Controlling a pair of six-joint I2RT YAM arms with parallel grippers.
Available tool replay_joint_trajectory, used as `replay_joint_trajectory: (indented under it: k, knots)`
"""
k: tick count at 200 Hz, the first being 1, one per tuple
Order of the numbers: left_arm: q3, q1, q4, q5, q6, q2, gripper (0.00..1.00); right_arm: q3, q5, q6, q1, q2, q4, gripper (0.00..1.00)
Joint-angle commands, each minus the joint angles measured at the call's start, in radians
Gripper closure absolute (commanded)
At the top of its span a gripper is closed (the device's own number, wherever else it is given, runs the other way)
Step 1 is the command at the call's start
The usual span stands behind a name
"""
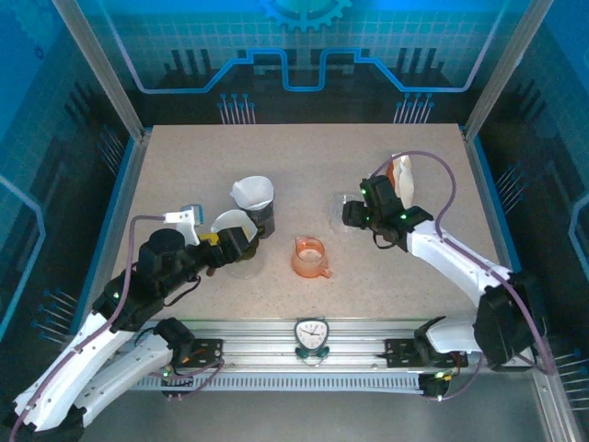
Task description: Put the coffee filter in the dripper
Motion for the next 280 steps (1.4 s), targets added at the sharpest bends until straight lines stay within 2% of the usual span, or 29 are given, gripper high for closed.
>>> replay_joint_trajectory:
  k: [1, 41, 75, 120, 144, 218, 280]
  knots:
    - [-0.003, 0.006, 0.004, 0.007, -0.013, -0.016, 0.01, 0.066, -0.038, 0.021, -0.026, 0.067, -0.008, 0.42]
    - [-0.003, 0.006, -0.002, 0.006, -0.013, -0.022, 0.01, 0.067, -0.017, 0.063, -0.07, 0.123, 0.006, 0.5]
    - [-0.006, 0.006, 0.004, 0.01, -0.011, -0.022, 0.01, 0.054, -0.01, 0.083, -0.1, 0.131, 0.019, 0.5]
    - [-0.007, 0.006, 0.008, 0.007, -0.01, -0.021, 0.01, 0.051, -0.071, 0.105, -0.14, 0.195, 0.041, 0.5]
    - [-0.005, 0.006, 0.007, 0.006, -0.008, -0.021, 0.01, 0.049, -0.091, 0.11, -0.149, 0.216, 0.057, 0.54]
    - [0.011, 0.005, 0.001, 0.006, -0.005, -0.021, 0.01, 0.041, -0.154, 0.111, -0.157, 0.256, 0.086, 0.81]
    - [0.02, 0.005, -0.001, 0.007, -0.002, -0.021, 0.01, -0.005, -0.19, 0.104, -0.168, 0.177, 0.098, 0.99]
